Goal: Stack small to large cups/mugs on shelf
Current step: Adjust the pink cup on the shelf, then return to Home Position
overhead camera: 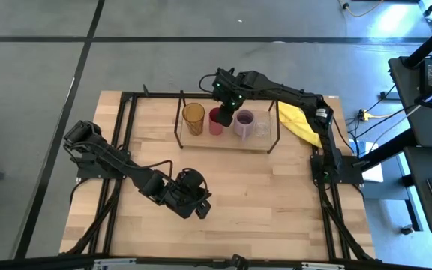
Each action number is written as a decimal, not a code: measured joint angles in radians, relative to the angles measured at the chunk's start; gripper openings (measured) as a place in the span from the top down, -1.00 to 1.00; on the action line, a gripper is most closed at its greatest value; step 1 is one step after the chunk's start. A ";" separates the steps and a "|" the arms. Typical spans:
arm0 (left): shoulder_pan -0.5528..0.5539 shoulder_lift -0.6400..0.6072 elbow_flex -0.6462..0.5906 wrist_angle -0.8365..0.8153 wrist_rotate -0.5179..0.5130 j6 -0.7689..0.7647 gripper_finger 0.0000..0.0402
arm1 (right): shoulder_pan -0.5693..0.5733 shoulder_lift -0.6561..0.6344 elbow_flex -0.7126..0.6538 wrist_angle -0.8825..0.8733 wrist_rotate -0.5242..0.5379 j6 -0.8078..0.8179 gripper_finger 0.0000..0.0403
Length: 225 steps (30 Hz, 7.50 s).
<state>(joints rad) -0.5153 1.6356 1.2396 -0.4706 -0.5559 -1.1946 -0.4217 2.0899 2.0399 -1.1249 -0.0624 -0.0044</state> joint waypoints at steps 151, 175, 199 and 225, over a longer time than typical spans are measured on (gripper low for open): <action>0.447 -1.271 -1.231 0.857 0.739 0.875 0.67 | 0.444 -2.071 -1.790 0.978 -0.105 0.019 0.63; 0.447 -1.270 -1.231 0.557 0.490 0.968 0.67 | 0.391 -2.075 -2.029 1.172 -0.142 0.100 0.63; 0.447 -1.270 -1.231 0.560 0.490 0.969 0.67 | 0.391 -2.075 -2.029 1.167 -0.140 0.104 0.63; 0.447 -1.270 -1.232 0.560 0.490 0.968 0.67 | 0.391 -2.074 -2.029 1.167 -0.140 0.101 0.63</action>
<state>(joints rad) -0.0681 0.3653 0.0080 0.0896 -0.0656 -0.2263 -0.0311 0.0158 0.0109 0.0425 -0.2028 0.0971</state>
